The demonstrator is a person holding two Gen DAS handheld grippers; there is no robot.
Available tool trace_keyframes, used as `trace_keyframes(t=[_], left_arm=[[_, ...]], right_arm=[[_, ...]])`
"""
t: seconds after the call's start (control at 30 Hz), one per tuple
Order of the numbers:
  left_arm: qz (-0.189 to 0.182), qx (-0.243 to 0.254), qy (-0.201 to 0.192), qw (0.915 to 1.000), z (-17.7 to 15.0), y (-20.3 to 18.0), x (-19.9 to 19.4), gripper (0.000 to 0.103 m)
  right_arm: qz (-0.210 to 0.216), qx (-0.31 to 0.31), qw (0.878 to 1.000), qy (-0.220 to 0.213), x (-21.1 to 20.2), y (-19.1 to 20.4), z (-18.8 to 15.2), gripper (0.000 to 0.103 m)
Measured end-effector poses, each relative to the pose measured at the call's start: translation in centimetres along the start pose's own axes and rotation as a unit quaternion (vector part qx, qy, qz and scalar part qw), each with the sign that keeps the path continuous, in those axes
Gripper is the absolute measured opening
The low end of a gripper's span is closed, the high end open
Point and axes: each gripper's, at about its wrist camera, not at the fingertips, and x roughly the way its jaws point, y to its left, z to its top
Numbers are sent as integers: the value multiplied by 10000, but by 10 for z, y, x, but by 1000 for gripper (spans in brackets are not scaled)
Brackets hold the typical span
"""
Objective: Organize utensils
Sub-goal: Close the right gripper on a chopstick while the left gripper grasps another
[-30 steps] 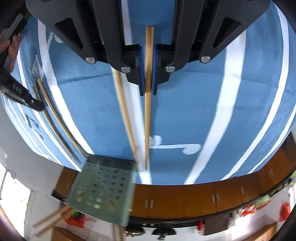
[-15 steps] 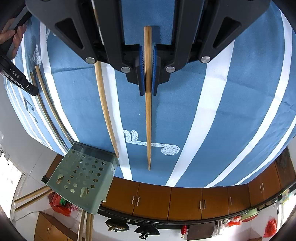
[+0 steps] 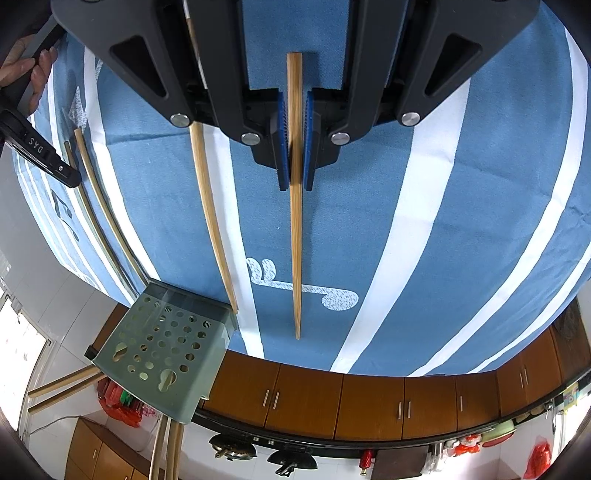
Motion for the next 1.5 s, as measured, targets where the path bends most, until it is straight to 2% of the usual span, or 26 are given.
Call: trace_keyframes(t=[1.2,1.5], left_arm=[[-229,-198,-14,9995,0,5,1,8],[10,138,-35,9999,-14,-1,-10,8]], right_arm=[[8,-2,10000,6,0,-1,0,8],[46,-46,10000,7,-6,-1,-7,9]])
